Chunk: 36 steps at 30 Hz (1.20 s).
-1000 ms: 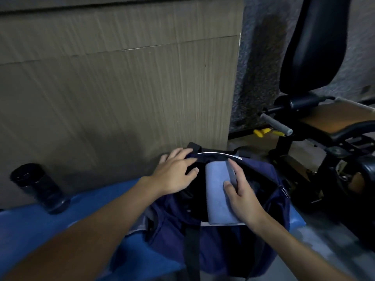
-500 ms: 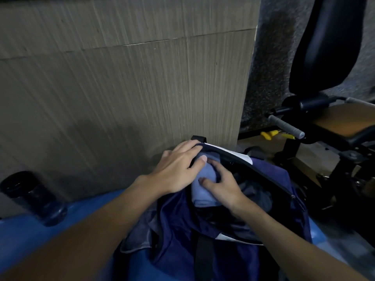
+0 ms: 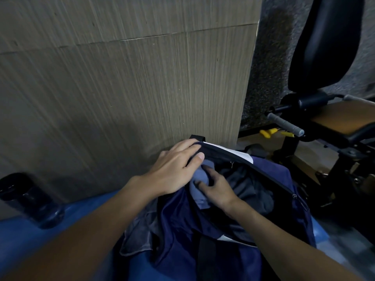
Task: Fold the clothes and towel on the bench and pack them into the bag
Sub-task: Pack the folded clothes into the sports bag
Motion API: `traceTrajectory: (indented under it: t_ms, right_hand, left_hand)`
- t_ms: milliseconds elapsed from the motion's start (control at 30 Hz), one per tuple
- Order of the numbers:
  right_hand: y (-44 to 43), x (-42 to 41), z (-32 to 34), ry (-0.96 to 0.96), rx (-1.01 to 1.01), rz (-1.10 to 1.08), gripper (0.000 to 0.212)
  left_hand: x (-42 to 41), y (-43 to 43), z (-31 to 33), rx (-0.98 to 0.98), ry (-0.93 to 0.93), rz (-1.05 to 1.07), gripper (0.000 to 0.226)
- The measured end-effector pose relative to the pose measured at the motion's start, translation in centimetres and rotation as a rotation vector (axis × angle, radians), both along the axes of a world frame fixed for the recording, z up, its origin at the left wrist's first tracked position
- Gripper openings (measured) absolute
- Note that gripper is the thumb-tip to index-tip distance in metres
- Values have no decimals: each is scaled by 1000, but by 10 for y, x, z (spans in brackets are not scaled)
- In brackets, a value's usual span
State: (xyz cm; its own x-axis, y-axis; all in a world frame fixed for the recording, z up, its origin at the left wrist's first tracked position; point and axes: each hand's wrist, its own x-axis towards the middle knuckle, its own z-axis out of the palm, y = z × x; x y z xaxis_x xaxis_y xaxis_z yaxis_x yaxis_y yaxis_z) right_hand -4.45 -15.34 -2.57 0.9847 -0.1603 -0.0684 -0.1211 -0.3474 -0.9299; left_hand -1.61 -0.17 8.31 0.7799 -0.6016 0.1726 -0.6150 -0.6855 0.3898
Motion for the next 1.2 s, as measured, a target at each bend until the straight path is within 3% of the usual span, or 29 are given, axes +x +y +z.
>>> traceTrajectory:
  t_ms: [133, 267, 333, 467, 633, 833, 1033, 1200]
  right_hand:
    - [9, -16, -3, -168, -355, -129, 55]
    - [13, -24, -1, -123, -636, -11, 86]
    - [11, -20, -3, -71, -652, 18, 92]
    - [6, -20, -12, -48, -674, 50, 76]
    - [6, -18, -16, -5, -667, 57, 78]
    - [4, -20, -5, 12, -639, 65, 78]
    - [14, -45, 14, -151, -730, -47, 68]
    - [51, -68, 26, -386, -611, -2, 53]
  left_hand:
    - [4, 9, -4, 31, 14, -30, 78]
    - [4, 13, -10, 43, -12, -62, 84]
    - [4, 14, -12, 33, -9, -68, 83]
    - [4, 15, -13, 28, -8, -70, 81]
    - [3, 16, -14, 39, 5, -75, 79]
    - [-3, 19, -14, 114, 31, -69, 56]
    - [-18, 40, -26, 72, 90, -70, 51]
    - [-42, 84, -40, -52, 133, 31, 64]
